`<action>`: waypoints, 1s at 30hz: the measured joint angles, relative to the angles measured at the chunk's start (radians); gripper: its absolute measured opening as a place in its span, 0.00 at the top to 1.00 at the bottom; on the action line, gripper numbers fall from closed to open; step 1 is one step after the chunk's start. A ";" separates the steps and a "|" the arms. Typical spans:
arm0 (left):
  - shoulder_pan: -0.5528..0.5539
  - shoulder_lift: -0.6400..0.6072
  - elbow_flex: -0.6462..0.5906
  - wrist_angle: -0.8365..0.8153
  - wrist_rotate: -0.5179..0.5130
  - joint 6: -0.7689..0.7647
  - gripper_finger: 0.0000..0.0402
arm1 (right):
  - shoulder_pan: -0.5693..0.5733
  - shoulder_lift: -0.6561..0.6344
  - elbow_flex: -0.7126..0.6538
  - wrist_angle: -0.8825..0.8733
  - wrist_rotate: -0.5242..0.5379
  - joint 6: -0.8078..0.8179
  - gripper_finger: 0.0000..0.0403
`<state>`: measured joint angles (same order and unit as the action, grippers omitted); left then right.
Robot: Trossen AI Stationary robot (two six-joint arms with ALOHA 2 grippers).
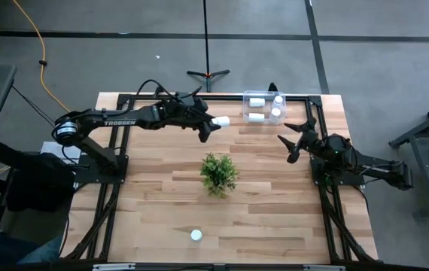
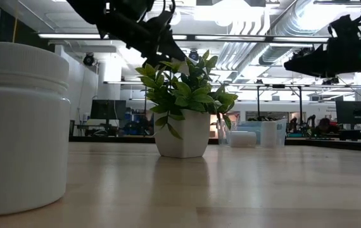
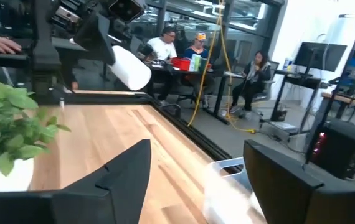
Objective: Pick and place pill bottles into a basket
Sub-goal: Put the left white pill bottle into the transparent bin
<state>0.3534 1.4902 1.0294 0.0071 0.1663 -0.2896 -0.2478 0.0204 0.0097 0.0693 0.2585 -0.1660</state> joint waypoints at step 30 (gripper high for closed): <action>0.000 0.000 0.000 0.072 -0.015 -0.117 0.47 | -0.001 0.634 0.401 0.193 0.067 -0.107 0.38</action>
<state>0.3534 1.4902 1.0294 0.0795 0.1509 -0.4070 -0.2485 0.6547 0.4104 0.2625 0.3253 -0.2735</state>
